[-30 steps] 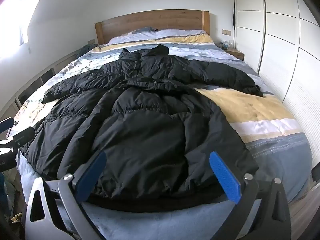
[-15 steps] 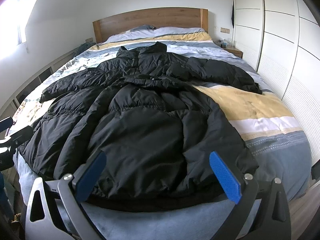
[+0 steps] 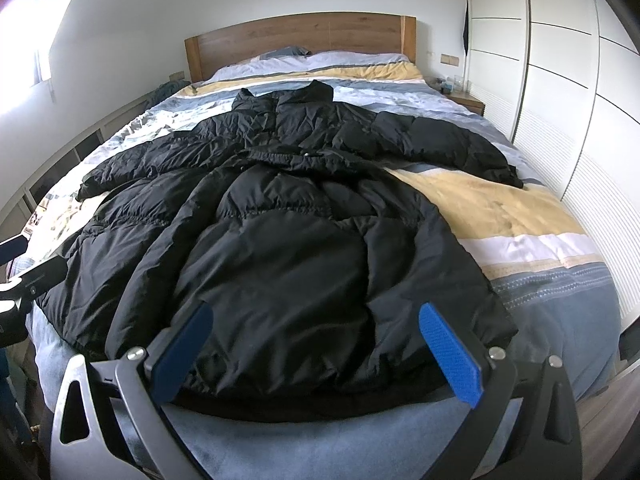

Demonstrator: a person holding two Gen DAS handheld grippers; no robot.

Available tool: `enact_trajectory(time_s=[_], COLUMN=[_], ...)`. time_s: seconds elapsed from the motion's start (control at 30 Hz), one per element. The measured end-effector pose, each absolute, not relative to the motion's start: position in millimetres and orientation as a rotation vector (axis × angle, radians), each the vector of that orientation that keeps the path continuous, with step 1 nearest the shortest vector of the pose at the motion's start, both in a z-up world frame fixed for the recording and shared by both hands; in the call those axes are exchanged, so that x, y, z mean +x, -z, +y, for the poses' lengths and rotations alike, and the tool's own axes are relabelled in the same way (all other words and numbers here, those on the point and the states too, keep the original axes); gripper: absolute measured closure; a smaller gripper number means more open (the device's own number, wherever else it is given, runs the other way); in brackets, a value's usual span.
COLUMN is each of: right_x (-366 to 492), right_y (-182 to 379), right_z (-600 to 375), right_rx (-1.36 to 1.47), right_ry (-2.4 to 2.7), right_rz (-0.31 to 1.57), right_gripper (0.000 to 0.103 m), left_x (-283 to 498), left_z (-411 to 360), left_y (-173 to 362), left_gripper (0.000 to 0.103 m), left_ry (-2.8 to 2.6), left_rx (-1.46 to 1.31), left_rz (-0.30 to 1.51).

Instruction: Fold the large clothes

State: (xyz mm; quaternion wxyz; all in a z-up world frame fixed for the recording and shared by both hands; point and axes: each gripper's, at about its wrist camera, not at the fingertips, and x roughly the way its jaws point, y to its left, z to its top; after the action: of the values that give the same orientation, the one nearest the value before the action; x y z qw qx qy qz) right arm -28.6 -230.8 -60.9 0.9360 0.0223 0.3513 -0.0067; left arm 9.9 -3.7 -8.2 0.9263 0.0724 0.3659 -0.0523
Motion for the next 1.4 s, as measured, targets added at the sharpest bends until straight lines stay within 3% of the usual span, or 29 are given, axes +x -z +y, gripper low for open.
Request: enact_trajectory(time_s=[0.53,0.83,1.13,1.4], right_x=[-29,-2,83,187], right_y=[59,4,-56,-15], right_z=[-237,-261,-336,-423], right_rx=[0.044,0.063,0.223,0.396], right_ry=[0.023,0.039,0.096,0.239], right_rz=[0.721,0.655,0.579,0.658], right_gripper=[0.0,0.0,0.0,0.0], left_x=[20,53,102,164], left_z=[11,45,87,120], left_y=[4,-27,-86,-83], left_gripper=[0.001,0.001,0.001,0.001], left_ry=[0.147,0.125,-0.018,-0.097], left_rx=[0.1,0.017,0.012,-0.041], left_rz=[0.796,0.813,0.71,0.749])
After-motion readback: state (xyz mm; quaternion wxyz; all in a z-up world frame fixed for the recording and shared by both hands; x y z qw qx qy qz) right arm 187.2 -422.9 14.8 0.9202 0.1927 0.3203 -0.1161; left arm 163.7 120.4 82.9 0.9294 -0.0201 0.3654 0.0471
